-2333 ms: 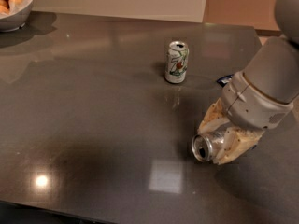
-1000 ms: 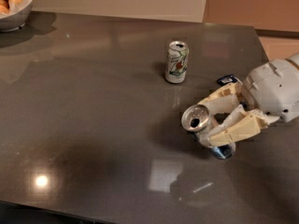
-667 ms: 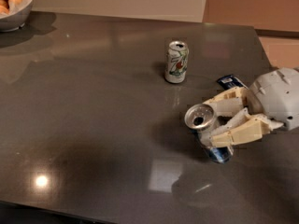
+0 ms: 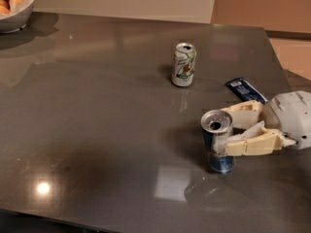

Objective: Place redbull can upright

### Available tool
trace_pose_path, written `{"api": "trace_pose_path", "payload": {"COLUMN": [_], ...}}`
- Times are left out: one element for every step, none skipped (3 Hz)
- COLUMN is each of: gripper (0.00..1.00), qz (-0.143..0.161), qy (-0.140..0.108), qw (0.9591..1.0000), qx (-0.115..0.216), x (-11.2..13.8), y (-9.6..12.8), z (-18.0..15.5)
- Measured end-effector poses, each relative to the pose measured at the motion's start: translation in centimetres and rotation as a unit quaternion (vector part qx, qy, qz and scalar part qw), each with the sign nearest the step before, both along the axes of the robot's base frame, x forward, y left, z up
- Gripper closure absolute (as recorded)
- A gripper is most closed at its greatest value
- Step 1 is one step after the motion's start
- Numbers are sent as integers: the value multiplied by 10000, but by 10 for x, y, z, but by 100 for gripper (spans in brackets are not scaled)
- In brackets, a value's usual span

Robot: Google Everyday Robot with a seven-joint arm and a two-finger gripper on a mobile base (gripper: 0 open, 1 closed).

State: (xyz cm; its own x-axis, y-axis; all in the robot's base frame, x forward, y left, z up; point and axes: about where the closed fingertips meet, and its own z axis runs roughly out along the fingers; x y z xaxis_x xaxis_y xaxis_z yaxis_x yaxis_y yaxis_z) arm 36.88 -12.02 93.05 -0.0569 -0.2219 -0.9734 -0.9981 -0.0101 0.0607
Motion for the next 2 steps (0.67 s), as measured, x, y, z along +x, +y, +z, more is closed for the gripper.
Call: {"api": "trace_pose_path", "payload": {"gripper": [100, 100], "qz": [-134, -240], "qy": [-8, 64], "qw": [9995, 9979], "qx": [295, 597], "x": [0, -1], "y": [-5, -8], "z": [-4, -8]}}
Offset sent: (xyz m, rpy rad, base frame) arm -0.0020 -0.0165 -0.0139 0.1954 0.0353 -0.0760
